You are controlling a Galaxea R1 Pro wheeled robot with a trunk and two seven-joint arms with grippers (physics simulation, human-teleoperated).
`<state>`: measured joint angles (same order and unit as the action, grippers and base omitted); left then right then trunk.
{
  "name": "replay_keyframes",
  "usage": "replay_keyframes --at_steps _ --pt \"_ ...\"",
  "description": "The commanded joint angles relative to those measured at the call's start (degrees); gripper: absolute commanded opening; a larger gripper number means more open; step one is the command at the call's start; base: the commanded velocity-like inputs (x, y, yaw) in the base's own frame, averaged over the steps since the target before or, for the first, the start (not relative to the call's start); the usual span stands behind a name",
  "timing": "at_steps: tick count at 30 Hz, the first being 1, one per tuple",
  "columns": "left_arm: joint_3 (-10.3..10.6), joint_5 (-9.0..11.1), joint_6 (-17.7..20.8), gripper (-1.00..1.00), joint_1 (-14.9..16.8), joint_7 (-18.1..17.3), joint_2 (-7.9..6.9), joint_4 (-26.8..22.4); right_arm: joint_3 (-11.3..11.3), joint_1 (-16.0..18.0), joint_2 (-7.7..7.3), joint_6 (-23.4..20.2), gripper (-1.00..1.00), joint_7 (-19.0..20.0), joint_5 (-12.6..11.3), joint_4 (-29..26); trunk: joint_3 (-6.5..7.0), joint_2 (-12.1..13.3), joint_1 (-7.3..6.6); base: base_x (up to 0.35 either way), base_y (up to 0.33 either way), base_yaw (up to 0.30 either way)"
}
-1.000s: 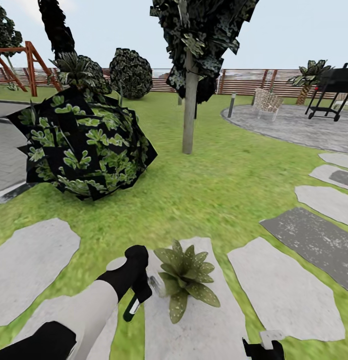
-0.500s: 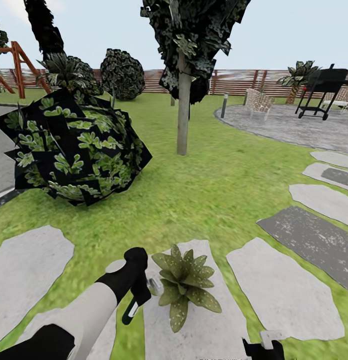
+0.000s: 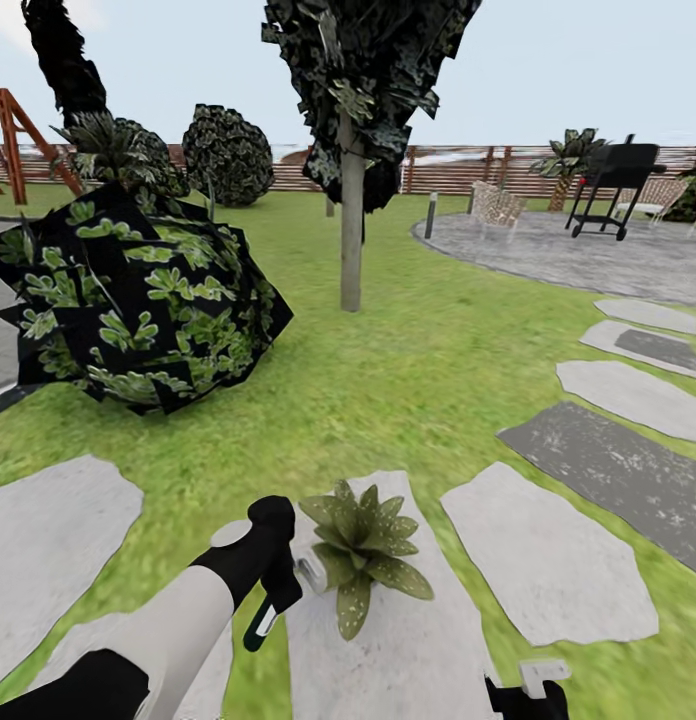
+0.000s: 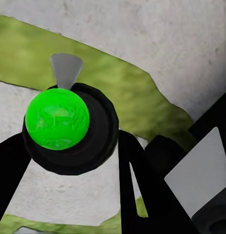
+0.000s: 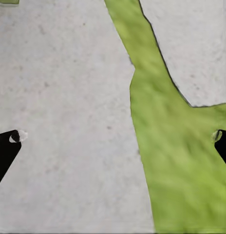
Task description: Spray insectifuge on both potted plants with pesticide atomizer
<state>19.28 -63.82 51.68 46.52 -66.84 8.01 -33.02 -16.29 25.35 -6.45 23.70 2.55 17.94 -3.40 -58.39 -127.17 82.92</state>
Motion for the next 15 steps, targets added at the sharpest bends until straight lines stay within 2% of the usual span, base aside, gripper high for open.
replay_keyframes --at_steps 1,9,15 --pt "0.08 -0.51 0.38 -1.00 0.04 -0.58 -0.01 -0.11 -0.49 0.05 0.02 0.21 1.00 0.27 0.26 0.06 -0.05 -0.02 -0.03 -0.172 0.264 -0.294" --pt "0.06 -0.51 0.44 -1.00 0.06 -0.57 -0.10 -0.11 -0.49 0.05 0.03 0.21 1.00 0.27 0.26 0.06 -0.05 -0.02 -0.03 -0.008 0.300 -0.272" --pt "0.06 -0.53 0.41 -1.00 -0.08 -0.45 -0.10 0.11 -0.49 0.05 0.03 0.21 1.00 0.27 0.26 0.06 -0.05 -0.02 -0.03 0.167 0.297 -0.042"
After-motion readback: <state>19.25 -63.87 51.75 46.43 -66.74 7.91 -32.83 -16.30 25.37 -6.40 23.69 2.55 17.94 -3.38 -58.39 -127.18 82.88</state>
